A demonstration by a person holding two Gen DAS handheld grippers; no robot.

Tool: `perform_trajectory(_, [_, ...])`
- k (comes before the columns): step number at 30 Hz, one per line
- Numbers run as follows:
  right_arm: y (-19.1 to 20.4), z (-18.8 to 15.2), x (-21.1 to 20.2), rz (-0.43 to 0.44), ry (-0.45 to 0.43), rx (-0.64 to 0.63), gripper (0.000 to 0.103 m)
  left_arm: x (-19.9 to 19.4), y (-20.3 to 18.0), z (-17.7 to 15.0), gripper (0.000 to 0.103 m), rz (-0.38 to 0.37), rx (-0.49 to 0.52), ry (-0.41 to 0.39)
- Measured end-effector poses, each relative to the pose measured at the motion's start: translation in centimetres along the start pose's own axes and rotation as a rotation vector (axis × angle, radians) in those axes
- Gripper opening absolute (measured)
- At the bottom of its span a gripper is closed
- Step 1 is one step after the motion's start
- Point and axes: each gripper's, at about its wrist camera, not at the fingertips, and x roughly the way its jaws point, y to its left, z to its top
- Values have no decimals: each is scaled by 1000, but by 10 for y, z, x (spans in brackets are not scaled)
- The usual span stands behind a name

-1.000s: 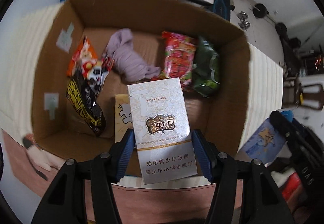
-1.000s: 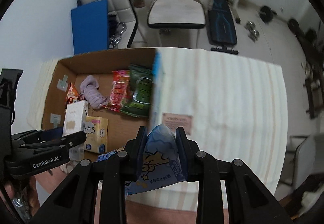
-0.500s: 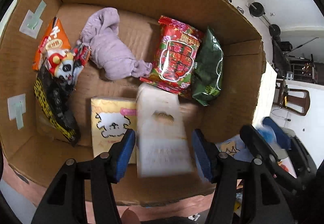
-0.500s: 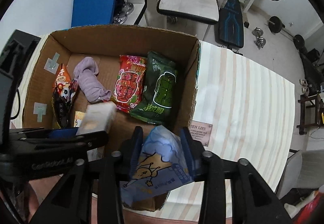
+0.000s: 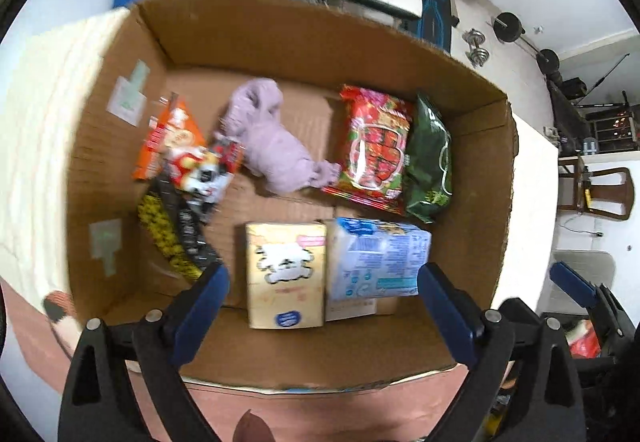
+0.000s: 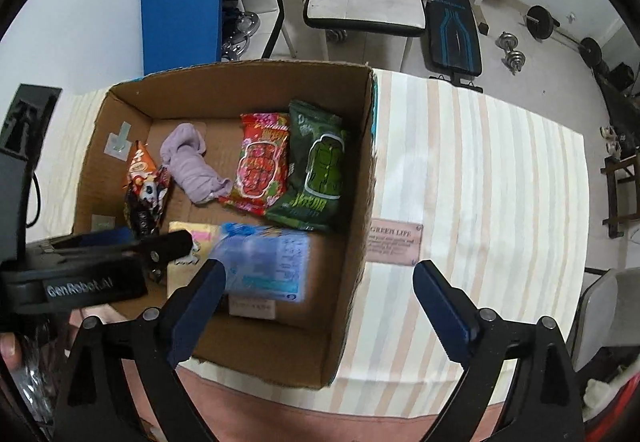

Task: Organize soft objects

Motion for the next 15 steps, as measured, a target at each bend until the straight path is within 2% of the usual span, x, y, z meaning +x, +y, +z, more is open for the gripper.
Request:
perform_trajectory(6, [3, -26, -5, -8, -23, 31, 103, -28, 0, -19, 97, 121, 56, -125])
perform_trajectory(9, [6, -41, -6, -12, -33, 50, 103, -39, -5, -36, 102, 190, 100, -186])
perform_trajectory(13, [12, -57, -12, -21, -56, 61, 103, -53, -16, -56, 102, 256, 151, -268])
perform_trajectory(15, [13, -66, -20, -13, -76, 74, 103, -59, -16, -64, 102, 265, 162, -294])
